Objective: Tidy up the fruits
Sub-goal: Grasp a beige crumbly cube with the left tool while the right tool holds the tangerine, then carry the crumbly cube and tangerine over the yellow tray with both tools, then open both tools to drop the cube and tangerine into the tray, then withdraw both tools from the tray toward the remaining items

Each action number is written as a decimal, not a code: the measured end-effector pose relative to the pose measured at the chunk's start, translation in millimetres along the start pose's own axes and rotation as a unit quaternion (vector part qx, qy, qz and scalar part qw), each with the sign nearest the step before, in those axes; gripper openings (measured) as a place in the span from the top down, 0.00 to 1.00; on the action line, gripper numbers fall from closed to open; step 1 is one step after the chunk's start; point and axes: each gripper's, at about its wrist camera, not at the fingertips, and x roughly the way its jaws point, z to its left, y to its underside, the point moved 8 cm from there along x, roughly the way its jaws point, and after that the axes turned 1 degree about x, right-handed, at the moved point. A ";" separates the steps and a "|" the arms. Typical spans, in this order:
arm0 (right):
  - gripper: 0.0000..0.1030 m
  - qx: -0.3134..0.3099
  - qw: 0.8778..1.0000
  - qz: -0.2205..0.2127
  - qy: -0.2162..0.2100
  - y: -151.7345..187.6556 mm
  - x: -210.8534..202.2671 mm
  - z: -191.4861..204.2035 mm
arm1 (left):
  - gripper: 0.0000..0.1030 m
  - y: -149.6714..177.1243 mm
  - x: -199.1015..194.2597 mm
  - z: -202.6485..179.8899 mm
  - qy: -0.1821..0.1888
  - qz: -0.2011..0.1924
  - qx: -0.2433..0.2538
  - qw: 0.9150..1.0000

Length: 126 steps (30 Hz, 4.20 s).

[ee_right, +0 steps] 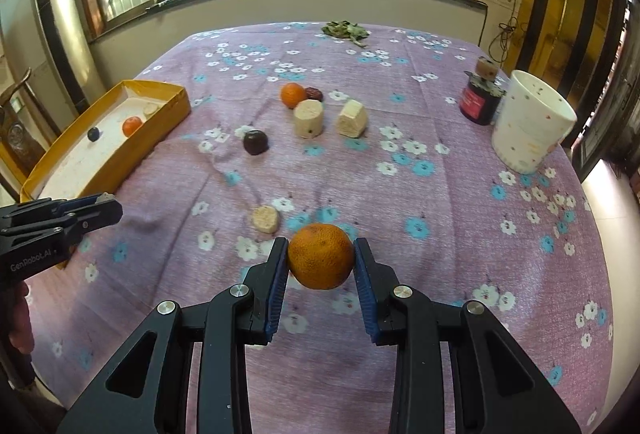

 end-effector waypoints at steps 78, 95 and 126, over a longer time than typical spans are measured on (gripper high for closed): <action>0.60 -0.155 0.977 0.056 -0.134 -64.3 100.9 287.3 | 0.67 -1.3 -6.6 273.9 -0.156 0.014 -0.130 0.979; 0.27 -0.071 0.993 0.023 -0.091 -34.2 35.3 185.7 | 0.33 -1.1 -42.7 206.3 -0.161 -0.035 -0.119 0.979; 0.21 0.046 0.997 0.034 -0.044 5.2 33.0 3.1 | 0.11 -4.4 6.8 17.1 -0.125 0.002 0.015 0.992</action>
